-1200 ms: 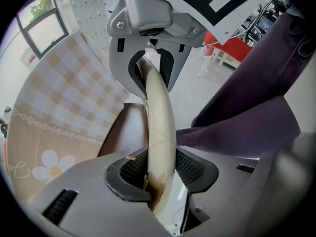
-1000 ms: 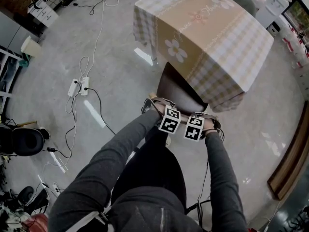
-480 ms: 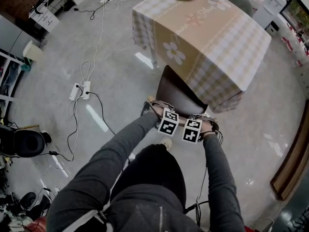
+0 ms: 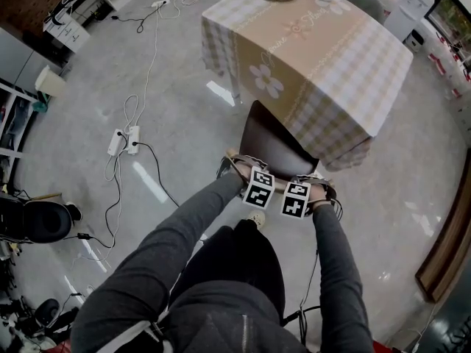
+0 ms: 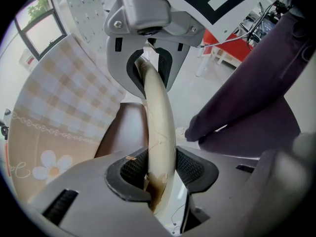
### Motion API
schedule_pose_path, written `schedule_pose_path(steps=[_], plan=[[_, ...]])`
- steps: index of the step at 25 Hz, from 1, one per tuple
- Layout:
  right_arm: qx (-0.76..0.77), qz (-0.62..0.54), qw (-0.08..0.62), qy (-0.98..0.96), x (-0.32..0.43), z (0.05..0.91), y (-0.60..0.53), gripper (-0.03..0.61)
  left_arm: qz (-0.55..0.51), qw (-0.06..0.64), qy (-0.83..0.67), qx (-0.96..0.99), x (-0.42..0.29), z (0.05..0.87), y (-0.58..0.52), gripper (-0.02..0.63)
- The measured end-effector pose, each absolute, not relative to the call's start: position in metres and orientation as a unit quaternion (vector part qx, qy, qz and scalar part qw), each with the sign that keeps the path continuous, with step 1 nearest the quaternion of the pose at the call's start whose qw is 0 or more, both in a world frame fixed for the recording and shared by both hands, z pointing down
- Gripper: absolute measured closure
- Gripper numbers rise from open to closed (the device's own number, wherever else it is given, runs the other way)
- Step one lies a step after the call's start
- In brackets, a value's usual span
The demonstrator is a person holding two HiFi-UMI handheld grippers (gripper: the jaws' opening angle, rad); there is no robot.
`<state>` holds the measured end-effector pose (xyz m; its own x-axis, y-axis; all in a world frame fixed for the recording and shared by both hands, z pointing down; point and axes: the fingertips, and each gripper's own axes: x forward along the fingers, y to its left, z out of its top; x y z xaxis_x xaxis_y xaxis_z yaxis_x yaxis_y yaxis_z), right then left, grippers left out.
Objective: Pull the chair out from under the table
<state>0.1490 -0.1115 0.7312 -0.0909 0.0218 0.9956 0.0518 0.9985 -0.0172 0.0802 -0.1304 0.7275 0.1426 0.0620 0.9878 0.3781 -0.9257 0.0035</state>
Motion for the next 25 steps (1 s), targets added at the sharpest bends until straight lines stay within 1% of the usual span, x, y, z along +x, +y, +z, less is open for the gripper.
schedule_pose_path(steps=[25], plan=[[-0.025,-0.007,0.672,-0.74,0.142,0.73,-0.094,0.445,-0.646,0.124,-0.159,-0.736,0.073,0.727,-0.113,0.454]])
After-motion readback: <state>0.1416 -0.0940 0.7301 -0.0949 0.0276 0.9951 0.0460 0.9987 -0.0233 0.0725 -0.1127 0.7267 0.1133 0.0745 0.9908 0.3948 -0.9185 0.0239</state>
